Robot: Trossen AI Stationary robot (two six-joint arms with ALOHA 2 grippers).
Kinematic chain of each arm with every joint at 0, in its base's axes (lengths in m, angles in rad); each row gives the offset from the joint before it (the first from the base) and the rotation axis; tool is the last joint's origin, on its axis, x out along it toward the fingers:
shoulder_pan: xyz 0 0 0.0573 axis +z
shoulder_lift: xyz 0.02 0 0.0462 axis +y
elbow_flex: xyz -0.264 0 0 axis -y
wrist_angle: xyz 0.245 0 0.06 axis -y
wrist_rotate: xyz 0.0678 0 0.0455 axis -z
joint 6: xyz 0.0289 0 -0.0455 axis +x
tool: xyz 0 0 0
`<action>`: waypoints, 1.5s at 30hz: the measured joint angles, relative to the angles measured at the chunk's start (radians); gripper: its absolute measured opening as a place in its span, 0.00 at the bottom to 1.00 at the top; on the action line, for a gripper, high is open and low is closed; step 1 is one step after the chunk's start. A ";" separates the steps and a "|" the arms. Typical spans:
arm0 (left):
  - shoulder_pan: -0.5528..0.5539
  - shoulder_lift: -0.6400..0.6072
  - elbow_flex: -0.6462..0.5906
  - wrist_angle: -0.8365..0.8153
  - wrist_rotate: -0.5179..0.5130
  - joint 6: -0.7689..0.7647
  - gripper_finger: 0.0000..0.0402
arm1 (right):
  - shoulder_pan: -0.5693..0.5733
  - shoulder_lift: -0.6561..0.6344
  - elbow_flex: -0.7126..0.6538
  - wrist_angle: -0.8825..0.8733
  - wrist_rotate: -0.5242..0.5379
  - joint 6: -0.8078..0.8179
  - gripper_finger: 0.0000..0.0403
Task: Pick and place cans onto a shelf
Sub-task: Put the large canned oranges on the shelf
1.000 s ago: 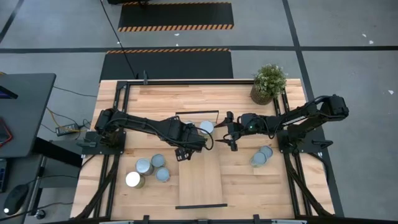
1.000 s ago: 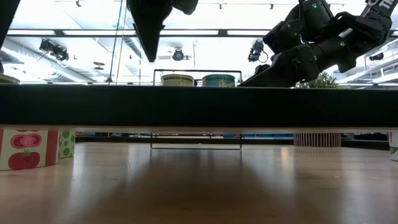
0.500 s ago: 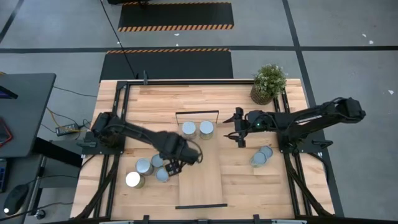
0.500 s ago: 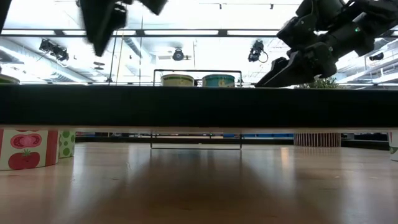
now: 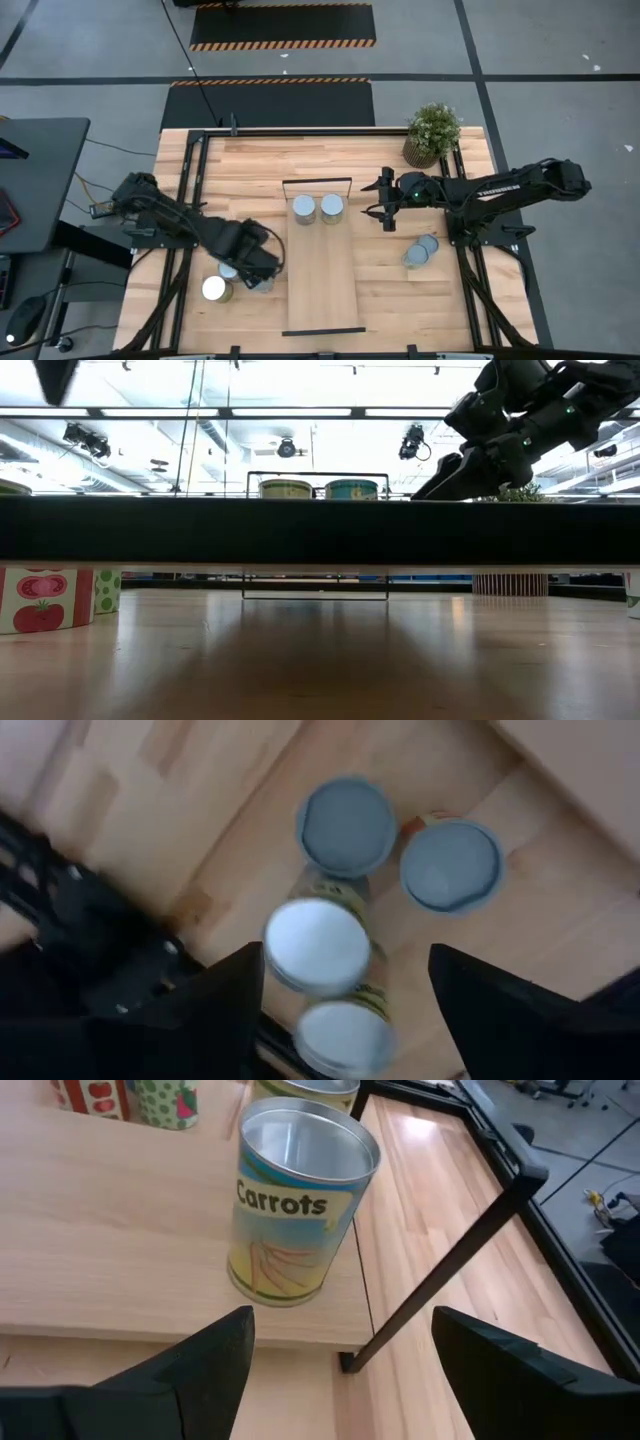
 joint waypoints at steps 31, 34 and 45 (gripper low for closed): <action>-0.430 0.038 -0.096 0.115 0.102 -0.791 1.00 | 0.000 0.000 0.000 0.063 -0.091 -0.006 0.78; -0.414 0.038 -0.180 0.203 0.188 -0.718 1.00 | 0.000 0.000 0.000 0.062 -0.091 -0.007 0.78; -0.409 0.038 -0.382 0.373 0.286 -0.655 1.00 | 0.000 0.000 0.000 0.068 -0.107 -0.007 0.78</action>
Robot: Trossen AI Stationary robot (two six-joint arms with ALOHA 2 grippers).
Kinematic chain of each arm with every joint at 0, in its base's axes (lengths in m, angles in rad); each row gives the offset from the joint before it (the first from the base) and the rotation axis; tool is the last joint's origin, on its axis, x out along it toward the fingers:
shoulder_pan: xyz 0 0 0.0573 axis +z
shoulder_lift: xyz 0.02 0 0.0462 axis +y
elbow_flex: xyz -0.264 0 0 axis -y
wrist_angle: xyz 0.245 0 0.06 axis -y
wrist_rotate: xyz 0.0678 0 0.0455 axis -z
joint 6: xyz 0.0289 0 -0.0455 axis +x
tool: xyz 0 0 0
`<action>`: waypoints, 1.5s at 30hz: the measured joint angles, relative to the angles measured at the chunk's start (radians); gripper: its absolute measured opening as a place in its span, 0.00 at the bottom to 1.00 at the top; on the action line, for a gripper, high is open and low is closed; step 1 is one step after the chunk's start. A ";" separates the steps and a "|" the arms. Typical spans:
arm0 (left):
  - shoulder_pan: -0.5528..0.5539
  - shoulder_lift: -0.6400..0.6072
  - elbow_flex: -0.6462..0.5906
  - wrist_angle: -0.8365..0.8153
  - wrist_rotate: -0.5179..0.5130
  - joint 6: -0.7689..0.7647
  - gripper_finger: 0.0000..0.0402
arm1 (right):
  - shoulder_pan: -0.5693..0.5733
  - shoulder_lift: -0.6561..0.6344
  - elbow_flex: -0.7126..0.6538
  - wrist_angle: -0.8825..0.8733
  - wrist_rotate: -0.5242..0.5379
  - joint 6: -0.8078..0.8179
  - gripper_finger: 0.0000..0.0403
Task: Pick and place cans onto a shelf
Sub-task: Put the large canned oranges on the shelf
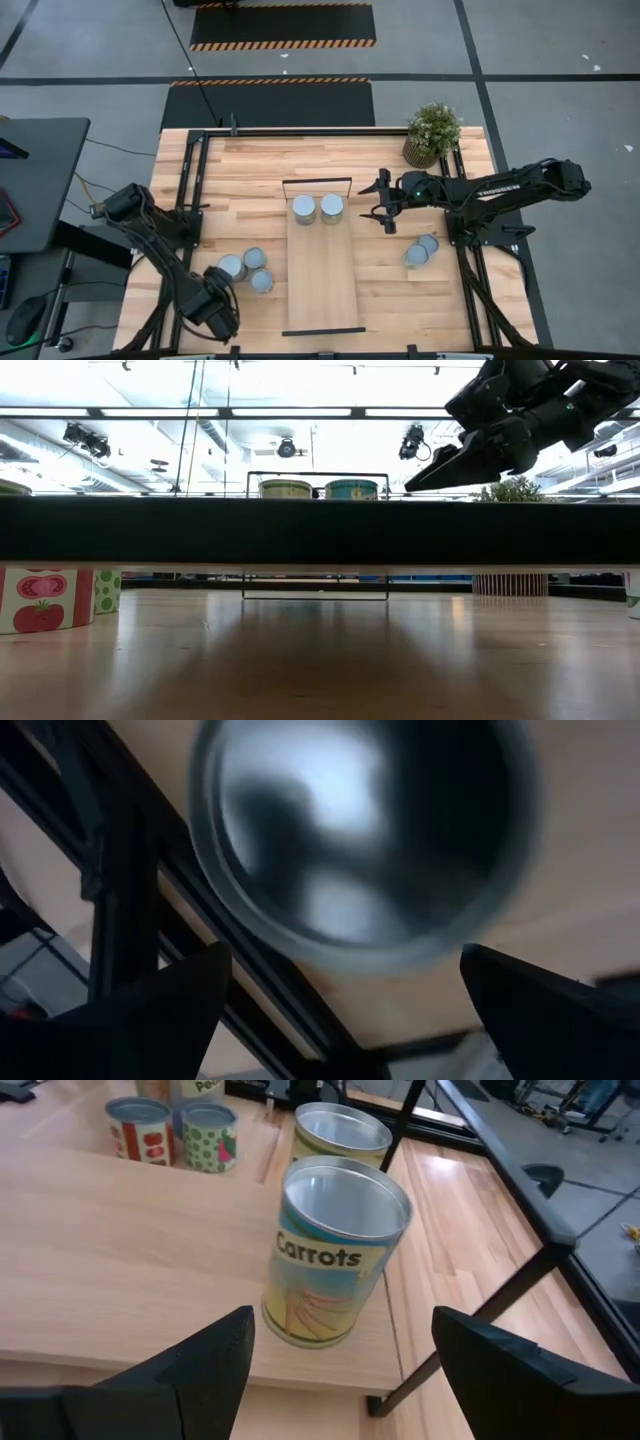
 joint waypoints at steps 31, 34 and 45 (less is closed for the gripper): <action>0.005 0.000 -0.063 0.023 -0.171 -0.182 0.92 | 0.000 0.000 0.000 0.001 -0.004 0.000 0.78; 0.008 0.000 -0.063 0.022 -0.174 -0.181 0.86 | 0.000 0.000 0.000 0.001 -0.004 0.000 0.78; 0.000 0.000 -0.063 0.022 -0.196 -0.159 0.75 | 0.000 0.000 0.000 0.001 -0.004 0.001 0.78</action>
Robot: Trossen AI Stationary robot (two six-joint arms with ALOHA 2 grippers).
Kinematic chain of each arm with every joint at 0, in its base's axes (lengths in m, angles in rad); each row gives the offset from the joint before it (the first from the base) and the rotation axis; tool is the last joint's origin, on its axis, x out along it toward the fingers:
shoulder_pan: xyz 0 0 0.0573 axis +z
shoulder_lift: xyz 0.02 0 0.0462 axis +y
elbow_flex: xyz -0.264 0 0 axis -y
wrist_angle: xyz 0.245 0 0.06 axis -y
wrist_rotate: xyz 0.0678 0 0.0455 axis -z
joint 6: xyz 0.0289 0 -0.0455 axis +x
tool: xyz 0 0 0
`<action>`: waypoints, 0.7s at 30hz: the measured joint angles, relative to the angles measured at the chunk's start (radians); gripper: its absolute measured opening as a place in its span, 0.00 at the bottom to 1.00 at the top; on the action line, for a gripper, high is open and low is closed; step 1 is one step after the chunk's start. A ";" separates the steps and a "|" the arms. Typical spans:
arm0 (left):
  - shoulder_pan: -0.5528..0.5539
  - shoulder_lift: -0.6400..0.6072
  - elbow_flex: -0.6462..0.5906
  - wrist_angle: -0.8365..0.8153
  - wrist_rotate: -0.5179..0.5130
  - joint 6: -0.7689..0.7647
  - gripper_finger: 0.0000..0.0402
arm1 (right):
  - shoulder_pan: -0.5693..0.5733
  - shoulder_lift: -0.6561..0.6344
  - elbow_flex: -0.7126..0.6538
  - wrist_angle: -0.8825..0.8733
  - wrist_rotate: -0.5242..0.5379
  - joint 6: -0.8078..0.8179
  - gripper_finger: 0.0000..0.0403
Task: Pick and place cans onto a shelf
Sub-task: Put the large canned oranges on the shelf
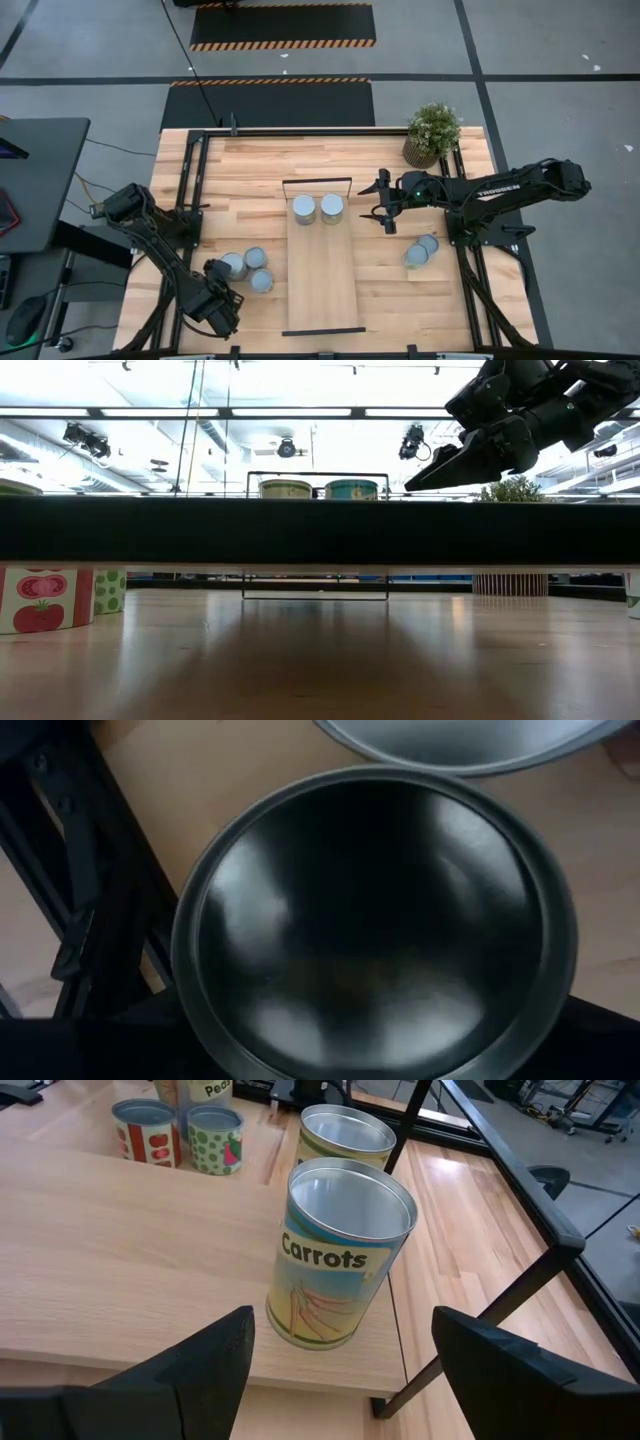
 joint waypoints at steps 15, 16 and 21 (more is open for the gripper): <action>0.016 0.000 0.000 0.023 -0.049 0.034 0.79 | 0.000 0.000 0.000 0.000 0.000 0.000 0.78; 0.018 0.000 0.000 0.024 -0.048 0.034 0.79 | 0.000 0.000 0.000 0.000 0.000 0.000 0.78; 0.019 0.000 0.000 0.038 -0.050 0.045 0.79 | 0.000 0.000 0.000 0.008 0.000 0.000 0.78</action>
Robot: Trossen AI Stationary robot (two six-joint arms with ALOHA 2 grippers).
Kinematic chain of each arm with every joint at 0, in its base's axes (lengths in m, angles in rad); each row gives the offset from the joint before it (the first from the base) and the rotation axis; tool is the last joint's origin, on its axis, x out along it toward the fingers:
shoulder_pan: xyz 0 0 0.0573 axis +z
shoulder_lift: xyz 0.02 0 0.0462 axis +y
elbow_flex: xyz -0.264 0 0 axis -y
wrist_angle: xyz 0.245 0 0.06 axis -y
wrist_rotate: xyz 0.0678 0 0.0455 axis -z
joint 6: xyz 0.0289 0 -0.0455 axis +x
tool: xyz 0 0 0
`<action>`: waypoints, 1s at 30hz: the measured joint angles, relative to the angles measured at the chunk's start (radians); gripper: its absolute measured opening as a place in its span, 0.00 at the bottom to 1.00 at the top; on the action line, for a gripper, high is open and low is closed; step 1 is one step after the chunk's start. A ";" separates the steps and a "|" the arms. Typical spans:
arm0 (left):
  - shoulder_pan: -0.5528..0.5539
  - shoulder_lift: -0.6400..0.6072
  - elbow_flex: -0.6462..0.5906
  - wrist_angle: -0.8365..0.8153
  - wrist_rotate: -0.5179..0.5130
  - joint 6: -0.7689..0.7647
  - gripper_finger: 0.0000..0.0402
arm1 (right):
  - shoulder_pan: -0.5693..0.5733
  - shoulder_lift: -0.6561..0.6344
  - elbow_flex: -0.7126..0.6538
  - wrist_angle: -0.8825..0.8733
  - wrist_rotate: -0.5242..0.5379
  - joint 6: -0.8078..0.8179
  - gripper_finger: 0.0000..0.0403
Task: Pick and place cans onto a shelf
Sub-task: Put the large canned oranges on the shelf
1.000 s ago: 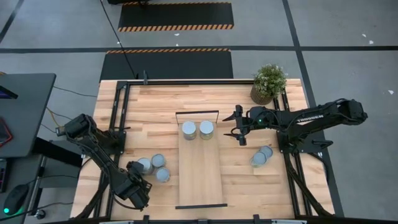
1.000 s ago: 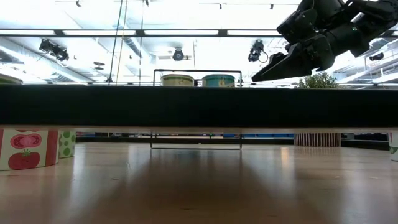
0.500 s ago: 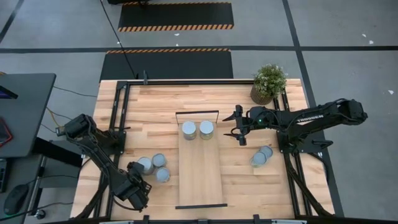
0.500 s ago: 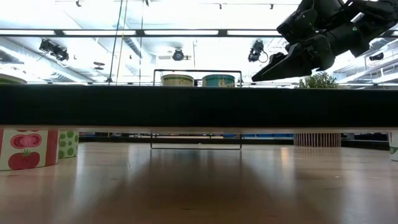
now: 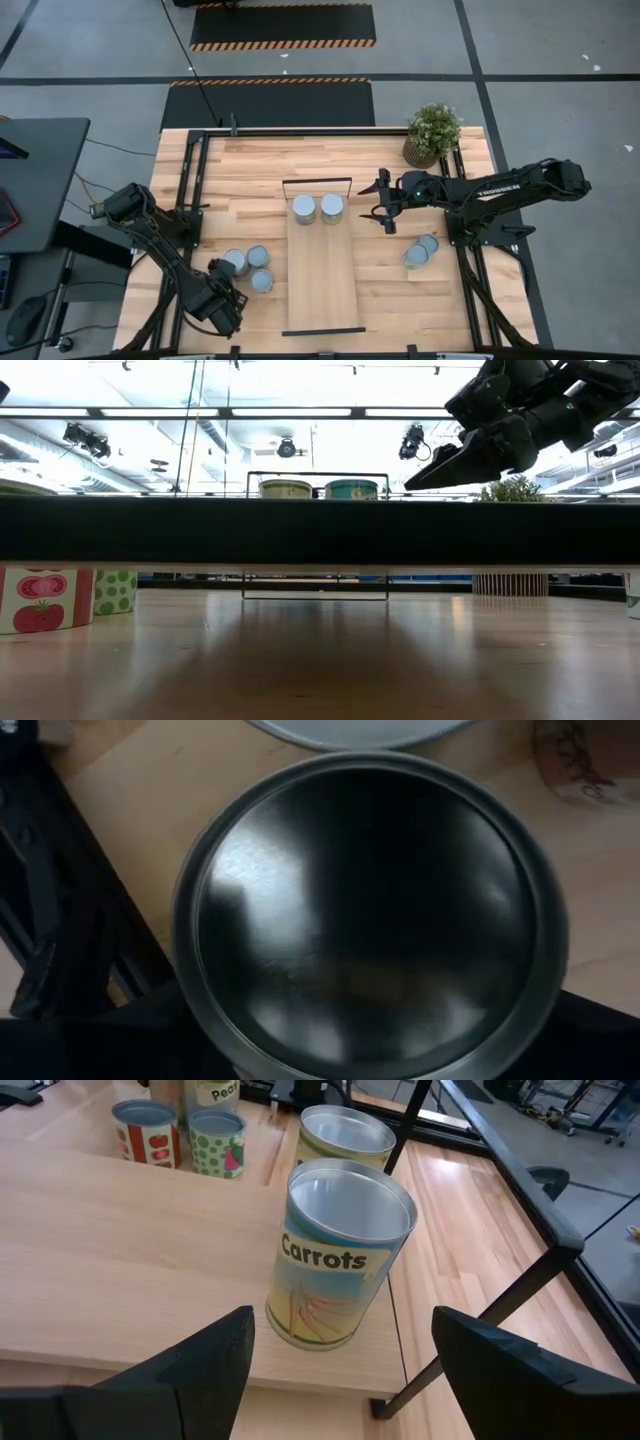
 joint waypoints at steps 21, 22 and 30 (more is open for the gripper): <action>0.002 0.000 0.000 0.116 -0.086 0.166 0.79 | 0.001 -0.002 0.000 0.284 -0.003 0.033 0.78; 0.002 0.000 0.000 0.140 -0.086 0.183 0.79 | 0.001 -0.002 0.001 0.295 -0.003 0.033 0.78; 0.002 0.000 0.000 0.252 -0.087 0.189 0.79 | 0.001 -0.002 0.000 0.322 -0.003 0.033 0.78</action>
